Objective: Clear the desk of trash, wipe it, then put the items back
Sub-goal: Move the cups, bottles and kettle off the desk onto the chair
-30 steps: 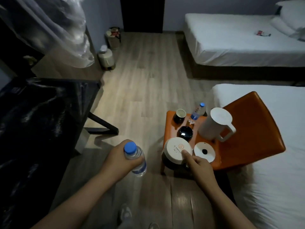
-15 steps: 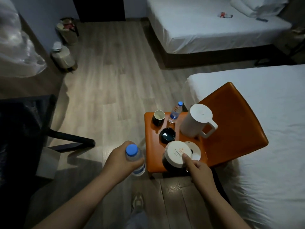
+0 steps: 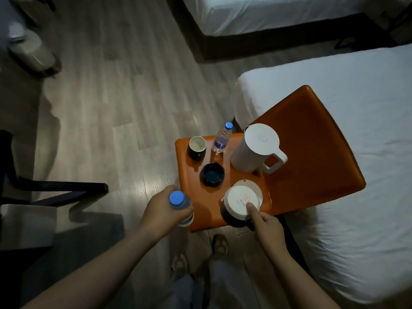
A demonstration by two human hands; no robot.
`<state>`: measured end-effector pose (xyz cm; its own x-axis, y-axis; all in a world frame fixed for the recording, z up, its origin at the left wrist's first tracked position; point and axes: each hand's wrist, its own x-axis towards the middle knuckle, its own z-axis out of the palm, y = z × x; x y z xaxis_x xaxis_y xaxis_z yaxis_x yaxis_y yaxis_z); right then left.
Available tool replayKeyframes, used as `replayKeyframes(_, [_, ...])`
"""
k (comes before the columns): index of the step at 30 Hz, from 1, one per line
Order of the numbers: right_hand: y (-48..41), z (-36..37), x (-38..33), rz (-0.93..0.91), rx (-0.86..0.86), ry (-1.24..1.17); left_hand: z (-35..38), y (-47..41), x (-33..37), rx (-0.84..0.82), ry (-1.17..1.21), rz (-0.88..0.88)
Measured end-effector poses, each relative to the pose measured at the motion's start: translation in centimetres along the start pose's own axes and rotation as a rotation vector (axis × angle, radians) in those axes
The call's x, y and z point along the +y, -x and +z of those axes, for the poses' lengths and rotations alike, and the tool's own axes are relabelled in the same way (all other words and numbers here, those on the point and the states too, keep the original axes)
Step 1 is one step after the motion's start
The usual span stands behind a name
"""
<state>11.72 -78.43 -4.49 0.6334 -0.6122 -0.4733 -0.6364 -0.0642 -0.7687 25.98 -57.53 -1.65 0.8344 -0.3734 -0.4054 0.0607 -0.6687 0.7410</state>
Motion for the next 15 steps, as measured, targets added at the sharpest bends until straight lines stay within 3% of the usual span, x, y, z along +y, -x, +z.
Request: replayKeyframes(15, [-13.6, -0.9, 4.8, 0.113, -0.033, 0.073, 9.4, -10.1, -2.1, 0.048, 0.057, -0.149])
